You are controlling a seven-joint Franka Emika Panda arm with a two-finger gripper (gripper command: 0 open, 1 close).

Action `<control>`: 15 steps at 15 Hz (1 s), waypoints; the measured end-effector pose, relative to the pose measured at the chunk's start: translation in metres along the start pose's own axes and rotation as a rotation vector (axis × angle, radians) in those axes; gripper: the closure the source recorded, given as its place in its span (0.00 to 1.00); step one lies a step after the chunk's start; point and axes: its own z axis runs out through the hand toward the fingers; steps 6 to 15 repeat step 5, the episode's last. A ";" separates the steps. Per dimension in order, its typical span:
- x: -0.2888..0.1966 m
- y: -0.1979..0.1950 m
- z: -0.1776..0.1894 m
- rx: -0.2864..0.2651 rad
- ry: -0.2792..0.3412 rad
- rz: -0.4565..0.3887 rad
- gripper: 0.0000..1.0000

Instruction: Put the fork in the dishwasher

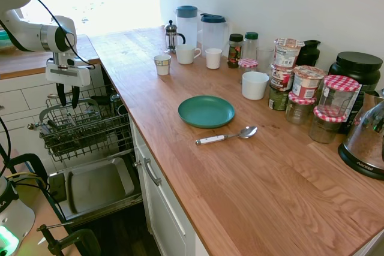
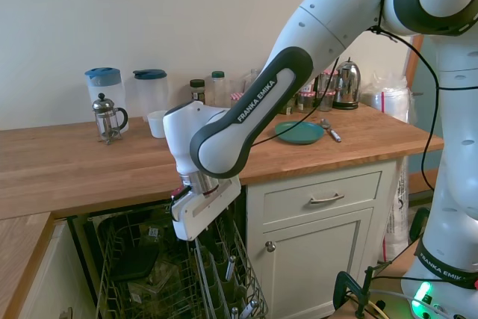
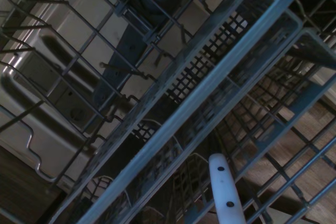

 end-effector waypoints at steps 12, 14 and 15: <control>-0.006 0.019 -0.051 0.043 0.043 0.021 0.00; -0.006 0.019 -0.051 0.043 0.043 0.021 0.00; -0.006 0.019 -0.051 0.043 0.043 0.021 0.00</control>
